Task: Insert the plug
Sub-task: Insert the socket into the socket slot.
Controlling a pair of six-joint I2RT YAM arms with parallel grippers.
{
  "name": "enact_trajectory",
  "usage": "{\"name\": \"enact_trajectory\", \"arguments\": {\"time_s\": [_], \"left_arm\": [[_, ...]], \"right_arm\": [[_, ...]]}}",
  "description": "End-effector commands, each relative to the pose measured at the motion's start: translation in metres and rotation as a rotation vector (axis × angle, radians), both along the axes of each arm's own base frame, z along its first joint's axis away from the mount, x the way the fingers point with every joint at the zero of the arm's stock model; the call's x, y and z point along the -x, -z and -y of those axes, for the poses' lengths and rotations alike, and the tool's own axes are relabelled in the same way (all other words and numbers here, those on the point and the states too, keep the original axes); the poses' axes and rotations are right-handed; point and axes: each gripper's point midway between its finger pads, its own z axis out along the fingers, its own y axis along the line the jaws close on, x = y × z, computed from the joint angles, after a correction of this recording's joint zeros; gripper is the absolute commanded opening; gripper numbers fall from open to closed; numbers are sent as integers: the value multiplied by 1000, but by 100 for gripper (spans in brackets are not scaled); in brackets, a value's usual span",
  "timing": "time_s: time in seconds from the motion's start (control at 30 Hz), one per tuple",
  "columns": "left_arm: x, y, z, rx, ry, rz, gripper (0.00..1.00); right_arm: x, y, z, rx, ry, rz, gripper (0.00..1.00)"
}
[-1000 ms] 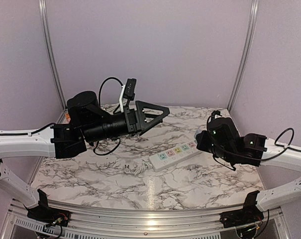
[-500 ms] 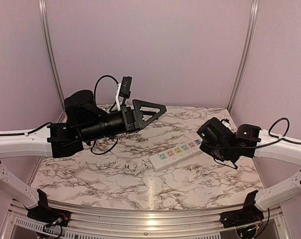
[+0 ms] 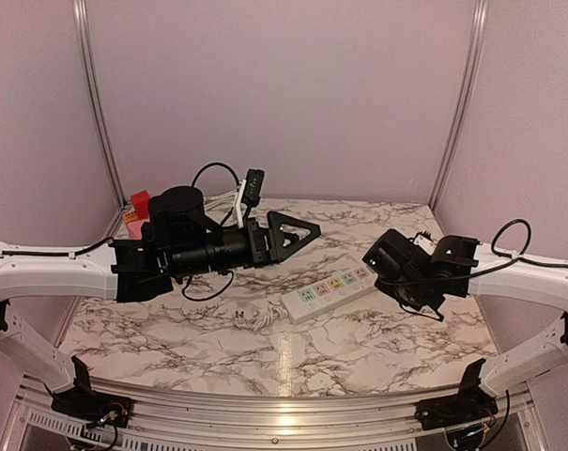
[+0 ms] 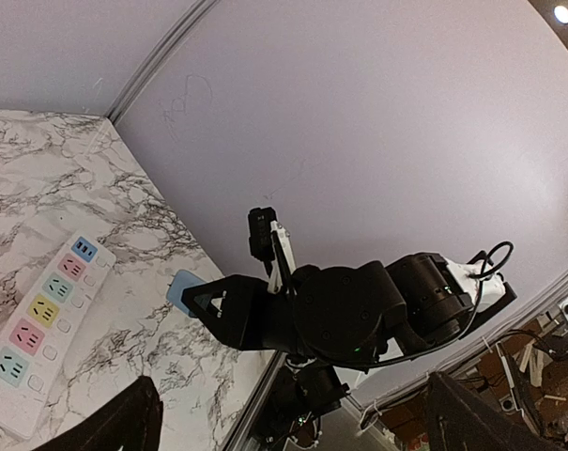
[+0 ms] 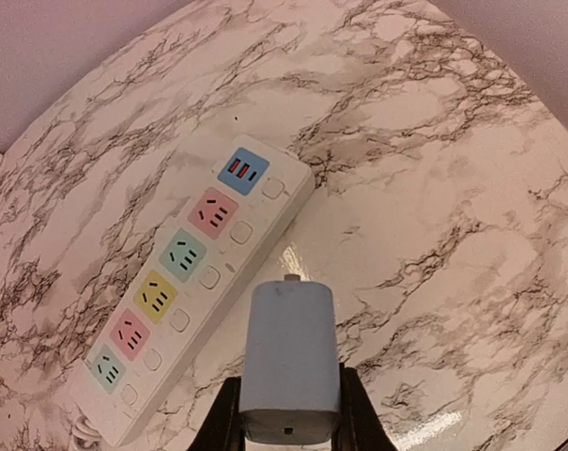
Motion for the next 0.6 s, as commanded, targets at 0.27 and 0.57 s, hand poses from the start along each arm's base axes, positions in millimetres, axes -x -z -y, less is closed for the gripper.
{"name": "enact_trajectory", "arguments": {"time_s": [0.27, 0.57], "left_arm": [[-21, 37, -10, -78, -57, -46, 99], [-41, 65, -29, -160, -114, -81, 99]], "right_arm": [[-14, -32, -4, -149, 232, 66, 0], [-38, -29, -26, -357, 151, -37, 0]]}}
